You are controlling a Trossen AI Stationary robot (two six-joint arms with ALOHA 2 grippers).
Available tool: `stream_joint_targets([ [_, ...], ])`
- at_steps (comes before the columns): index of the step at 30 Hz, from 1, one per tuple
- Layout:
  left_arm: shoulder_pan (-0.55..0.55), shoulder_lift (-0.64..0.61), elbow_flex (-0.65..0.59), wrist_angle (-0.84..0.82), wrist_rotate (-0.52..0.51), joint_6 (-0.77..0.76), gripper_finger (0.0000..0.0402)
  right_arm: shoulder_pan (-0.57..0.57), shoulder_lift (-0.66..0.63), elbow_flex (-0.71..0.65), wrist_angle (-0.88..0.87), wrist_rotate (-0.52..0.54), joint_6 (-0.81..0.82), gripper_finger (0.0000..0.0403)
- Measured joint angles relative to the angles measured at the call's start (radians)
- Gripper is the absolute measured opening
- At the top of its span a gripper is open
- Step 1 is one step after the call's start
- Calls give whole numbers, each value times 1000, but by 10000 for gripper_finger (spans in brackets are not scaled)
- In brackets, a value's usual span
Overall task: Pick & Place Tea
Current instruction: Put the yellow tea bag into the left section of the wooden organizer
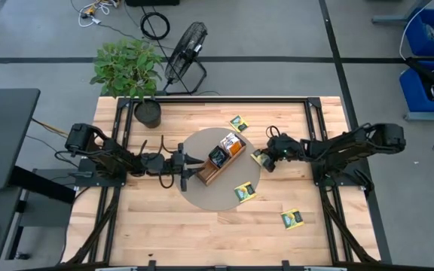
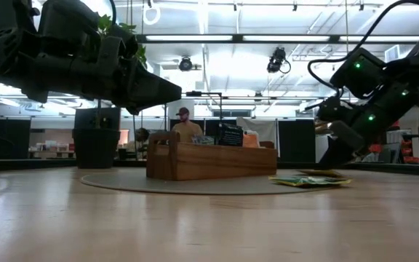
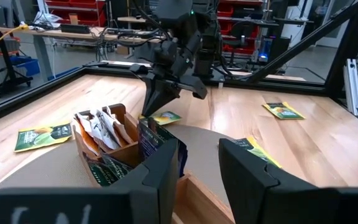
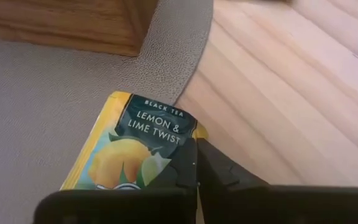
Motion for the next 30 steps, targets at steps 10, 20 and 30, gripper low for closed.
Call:
stream_joint_targets([
  [10, 0, 0, 0, 3, 0, -9, 122, 77, -163, -4, -87, 59, -9, 2],
  [20, 0, 0, 0, 22, 0, -54, 122, 190, -319, -3, -148, 182, -25, 1],
  [30, 0, 0, 0, 37, 0, -99, 122, 386, -348, -1, -46, 416, -127, 0],
])
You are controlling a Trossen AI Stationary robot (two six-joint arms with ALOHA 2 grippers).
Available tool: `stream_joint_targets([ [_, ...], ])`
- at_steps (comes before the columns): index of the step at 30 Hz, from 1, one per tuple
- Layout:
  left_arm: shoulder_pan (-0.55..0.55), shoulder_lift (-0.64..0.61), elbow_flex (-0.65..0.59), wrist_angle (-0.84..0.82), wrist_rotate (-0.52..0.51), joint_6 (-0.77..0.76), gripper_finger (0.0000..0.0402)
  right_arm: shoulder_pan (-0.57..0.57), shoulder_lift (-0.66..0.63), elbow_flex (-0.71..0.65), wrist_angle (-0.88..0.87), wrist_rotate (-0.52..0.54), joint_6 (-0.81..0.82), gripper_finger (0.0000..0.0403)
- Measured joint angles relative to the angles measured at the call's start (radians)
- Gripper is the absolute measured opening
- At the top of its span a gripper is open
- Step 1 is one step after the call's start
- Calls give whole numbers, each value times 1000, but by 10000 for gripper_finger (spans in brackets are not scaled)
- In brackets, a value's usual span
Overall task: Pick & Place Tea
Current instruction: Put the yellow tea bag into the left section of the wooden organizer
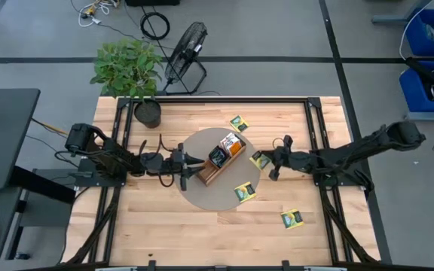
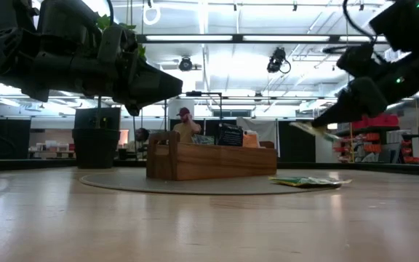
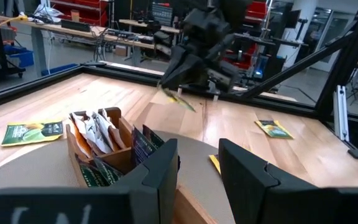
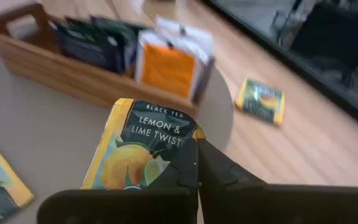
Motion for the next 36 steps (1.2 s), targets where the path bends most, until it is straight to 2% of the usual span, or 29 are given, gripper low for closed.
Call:
stream_joint_targets([
  [5, 0, 0, 0, 8, 0, -18, 122, 97, 0, 0, 99, 93, -73, 0],
  [13, -2, 0, 57, 6, 0, -87, 122, 210, 3, 6, 293, 150, -274, 0],
  [19, 0, 0, 154, -44, -4, -28, 122, 223, 24, 65, 278, 188, -356, 0],
  [25, 25, 0, 238, -114, -11, -68, 126, 223, 104, 117, 277, 179, -437, 0],
  [30, 77, 0, 274, -134, 97, -166, 159, 222, 190, 175, 278, 175, -519, 0],
  [36, 104, 0, 316, -255, 150, -236, 217, 211, 283, 269, 278, 179, -602, 0],
])
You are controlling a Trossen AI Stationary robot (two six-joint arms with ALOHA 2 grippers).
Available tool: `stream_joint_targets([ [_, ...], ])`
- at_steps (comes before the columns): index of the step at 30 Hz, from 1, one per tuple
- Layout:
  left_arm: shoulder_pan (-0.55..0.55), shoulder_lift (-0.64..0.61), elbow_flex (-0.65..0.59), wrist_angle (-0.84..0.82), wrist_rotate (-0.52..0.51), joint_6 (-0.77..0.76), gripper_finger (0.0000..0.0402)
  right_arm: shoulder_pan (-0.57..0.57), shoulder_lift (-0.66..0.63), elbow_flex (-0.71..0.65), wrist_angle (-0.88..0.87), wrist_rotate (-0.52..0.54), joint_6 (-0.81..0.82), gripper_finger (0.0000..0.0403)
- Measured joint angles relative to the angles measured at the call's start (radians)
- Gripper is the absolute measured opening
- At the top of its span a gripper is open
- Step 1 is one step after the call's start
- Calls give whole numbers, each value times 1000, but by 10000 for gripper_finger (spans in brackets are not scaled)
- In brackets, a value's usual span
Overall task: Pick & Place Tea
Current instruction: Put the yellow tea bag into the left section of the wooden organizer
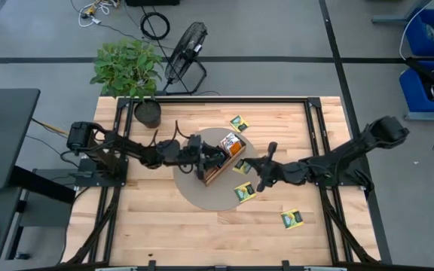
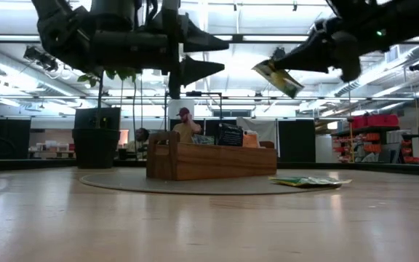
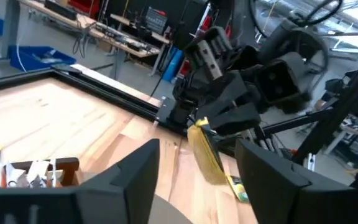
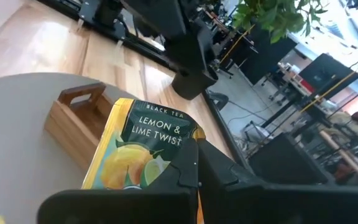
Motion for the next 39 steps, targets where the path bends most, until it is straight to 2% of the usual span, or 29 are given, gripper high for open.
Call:
stream_joint_targets([
  [6, 3, 0, 7, -41, 2, -6, 238, -38, 71, 86, -6, 0, -48, 0],
  [14, 2, 0, 7, -68, 4, -7, 228, -79, 161, 167, -8, 1, -112, 0],
  [25, 0, 0, 6, -118, 2, 2, 205, -113, 210, 250, -61, -33, -129, 0],
  [30, 2, 0, 6, -128, 2, 7, 154, -113, 210, 250, -65, -53, -110, 0],
  [37, 2, 0, 6, -138, 2, 51, 22, -115, 210, 250, -66, -94, -108, 3],
  [39, 2, 0, 6, -140, 4, 68, 9, -115, 209, 250, -66, -117, -108, 11],
])
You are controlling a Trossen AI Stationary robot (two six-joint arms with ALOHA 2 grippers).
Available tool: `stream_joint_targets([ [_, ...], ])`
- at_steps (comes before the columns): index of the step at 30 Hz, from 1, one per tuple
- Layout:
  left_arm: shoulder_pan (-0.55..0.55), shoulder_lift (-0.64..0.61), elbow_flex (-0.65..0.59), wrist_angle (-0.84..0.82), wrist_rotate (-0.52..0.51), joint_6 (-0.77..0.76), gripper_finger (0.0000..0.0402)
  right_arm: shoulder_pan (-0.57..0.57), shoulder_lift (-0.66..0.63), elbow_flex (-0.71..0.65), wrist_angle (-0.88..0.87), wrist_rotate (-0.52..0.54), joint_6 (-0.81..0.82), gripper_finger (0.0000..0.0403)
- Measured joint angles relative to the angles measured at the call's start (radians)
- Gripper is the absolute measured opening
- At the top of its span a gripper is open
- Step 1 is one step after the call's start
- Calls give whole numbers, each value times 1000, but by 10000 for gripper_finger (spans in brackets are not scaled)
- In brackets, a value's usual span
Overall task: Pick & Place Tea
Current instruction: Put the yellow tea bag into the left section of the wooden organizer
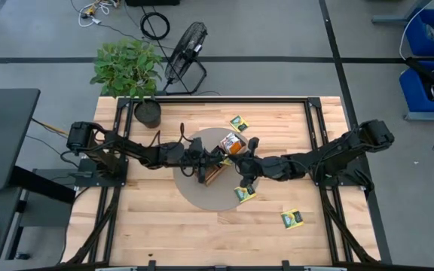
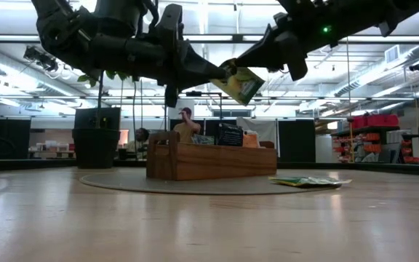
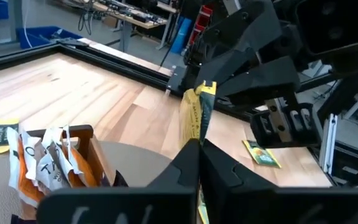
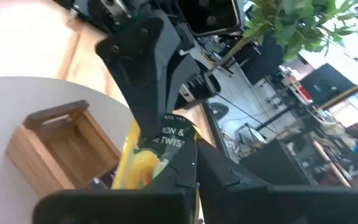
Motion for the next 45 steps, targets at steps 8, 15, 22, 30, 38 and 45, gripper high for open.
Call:
stream_joint_targets([
  [8, -1, -9, 0, -62, -3, 4, 3, 7, -1, -1, -9, -85, 48, 87],
  [15, -20, -110, -8, -244, -27, 5, 2, 7, -83, -1, -152, -78, 158, 190],
  [22, -78, -239, -10, -541, -207, -85, 1, 7, -168, -1, -282, -68, 244, 214],
  [30, -67, -279, 29, -765, -197, -238, 1, 5, -192, -112, -216, 13, 262, 197],
  [38, -34, -279, 201, -1058, -160, -205, 1, 5, -265, -262, -95, 27, 316, 190],
  [45, -27, -279, 269, -1286, -134, -258, 1, 5, -306, -291, -94, 67, 315, 190],
])
